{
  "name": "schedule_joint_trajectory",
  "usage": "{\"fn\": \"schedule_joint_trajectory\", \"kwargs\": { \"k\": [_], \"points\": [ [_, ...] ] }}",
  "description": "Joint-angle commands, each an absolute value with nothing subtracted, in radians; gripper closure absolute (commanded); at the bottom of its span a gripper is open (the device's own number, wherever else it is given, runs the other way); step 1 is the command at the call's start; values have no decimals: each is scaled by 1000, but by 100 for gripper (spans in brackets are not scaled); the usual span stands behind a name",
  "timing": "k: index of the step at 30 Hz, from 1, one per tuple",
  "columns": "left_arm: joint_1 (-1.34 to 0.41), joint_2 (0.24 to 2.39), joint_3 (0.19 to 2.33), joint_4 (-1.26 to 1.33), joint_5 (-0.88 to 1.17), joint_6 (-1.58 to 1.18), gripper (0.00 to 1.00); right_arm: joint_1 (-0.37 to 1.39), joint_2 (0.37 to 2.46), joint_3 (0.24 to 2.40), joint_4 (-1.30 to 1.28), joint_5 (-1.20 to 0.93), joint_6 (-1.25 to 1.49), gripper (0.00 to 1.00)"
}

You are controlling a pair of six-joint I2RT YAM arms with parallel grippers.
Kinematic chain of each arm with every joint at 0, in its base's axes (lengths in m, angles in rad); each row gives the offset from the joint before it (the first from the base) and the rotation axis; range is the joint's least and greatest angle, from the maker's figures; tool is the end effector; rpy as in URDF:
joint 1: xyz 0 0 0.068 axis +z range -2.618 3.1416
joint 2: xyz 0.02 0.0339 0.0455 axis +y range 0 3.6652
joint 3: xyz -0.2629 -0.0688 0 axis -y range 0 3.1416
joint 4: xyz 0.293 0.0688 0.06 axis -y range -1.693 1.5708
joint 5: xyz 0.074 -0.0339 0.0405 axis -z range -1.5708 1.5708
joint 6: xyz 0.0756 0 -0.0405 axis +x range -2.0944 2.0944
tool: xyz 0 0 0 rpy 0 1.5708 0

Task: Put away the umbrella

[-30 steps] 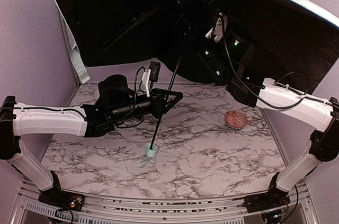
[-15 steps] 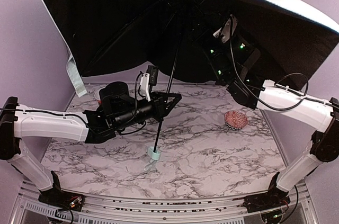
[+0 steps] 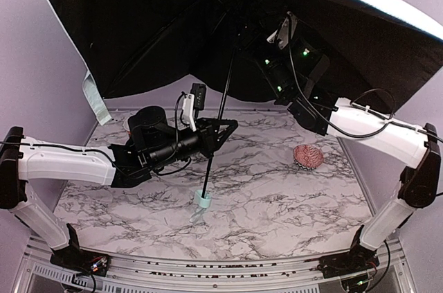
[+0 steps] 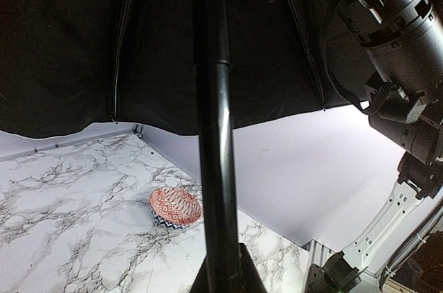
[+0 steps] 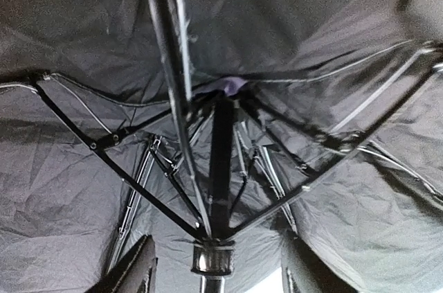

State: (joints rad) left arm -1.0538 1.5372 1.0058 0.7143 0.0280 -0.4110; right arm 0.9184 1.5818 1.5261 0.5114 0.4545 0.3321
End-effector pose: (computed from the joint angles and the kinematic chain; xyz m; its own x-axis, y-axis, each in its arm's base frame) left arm 0.2163 -0.3846 0.3067 -0.2702 -0.3328 -0.9035 0.8450 0.3678 -0.3882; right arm 0.2973 0.3344 0.4824 0.0978 0.6106 -0.7859 -0.5358 0.6978 0.4754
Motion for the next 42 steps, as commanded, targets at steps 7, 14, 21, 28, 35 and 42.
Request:
{"fn": "schedule_joint_trajectory", "kwargs": {
  "k": [7,14,21,28,35,42],
  "points": [
    [-1057,1526,1033,825,61,-363,100,891,1625,1638,455,429,309,72],
    [-1056,1529,1045,822,67,-367,100,872,1620,1638,428,403,314,96],
    [-1027,1499,1053,818,68,-345,100,856,1600,1651,254,177,240,100],
    [-960,1473,1107,812,119,-260,100,908,1538,1510,164,66,223,100],
    [-936,1472,1170,812,127,-196,100,984,1509,1353,140,45,182,99],
    [-930,1462,1168,837,144,-180,100,993,1470,1203,172,76,192,99]
  ]
}}
